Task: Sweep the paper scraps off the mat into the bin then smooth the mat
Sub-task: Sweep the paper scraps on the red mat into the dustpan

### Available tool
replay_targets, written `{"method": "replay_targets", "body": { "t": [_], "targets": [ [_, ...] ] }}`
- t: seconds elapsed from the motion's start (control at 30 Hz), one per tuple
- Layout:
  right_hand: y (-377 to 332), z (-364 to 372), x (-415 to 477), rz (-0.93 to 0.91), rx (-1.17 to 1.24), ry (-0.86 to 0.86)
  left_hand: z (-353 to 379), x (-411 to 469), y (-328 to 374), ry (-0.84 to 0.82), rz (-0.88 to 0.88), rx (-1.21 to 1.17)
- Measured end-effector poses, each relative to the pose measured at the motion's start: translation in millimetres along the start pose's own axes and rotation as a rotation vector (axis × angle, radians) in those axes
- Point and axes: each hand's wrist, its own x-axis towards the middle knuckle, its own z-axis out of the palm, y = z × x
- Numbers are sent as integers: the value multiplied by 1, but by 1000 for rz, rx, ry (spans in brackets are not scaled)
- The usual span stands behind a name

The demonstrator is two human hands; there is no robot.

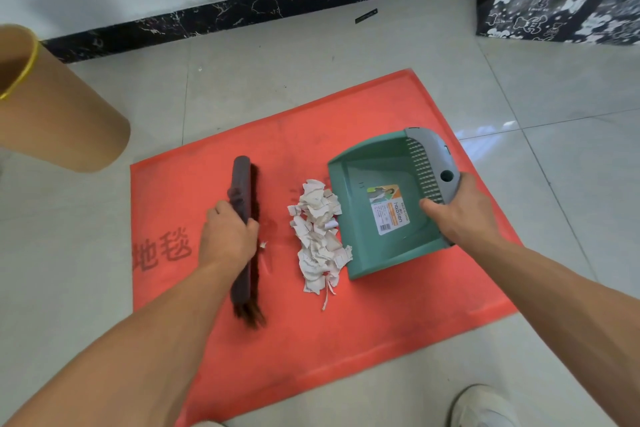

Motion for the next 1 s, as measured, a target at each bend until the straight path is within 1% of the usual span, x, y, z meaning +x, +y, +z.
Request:
{"method": "replay_targets", "body": {
  "t": [0.07, 0.2, 0.27, 0.5, 0.63, 0.73, 0.83, 0.9, 1.0],
  "targets": [
    [3, 1, -1, 12, -4, 9, -1, -1, -3, -42, -27, -2],
    [5, 7, -3, 31, -1, 14, 12, -13, 18, -119, 60, -39],
    [6, 10, -3, 22, 4, 13, 20, -21, 35, -129, 97, -80],
    [5, 17, -7, 22, 26, -3, 24, -31, 72, -125, 188, -186],
    [4, 19, -7, 23, 44, -9, 13, -21, 62, -22, 174, -228],
    [4, 19, -8, 25, 55, -12, 3, -7, 44, 29, 123, -156],
    [5, 19, -9, 30, 58, -10, 2, -3, 28, -35, 125, -12],
    [5, 21, -10, 41, 61, -11, 9, -9, 26, -101, 172, 18],
    [5, 25, -10, 47, 70, -20, 22, -22, 41, -171, 288, 11]
  ]
}}
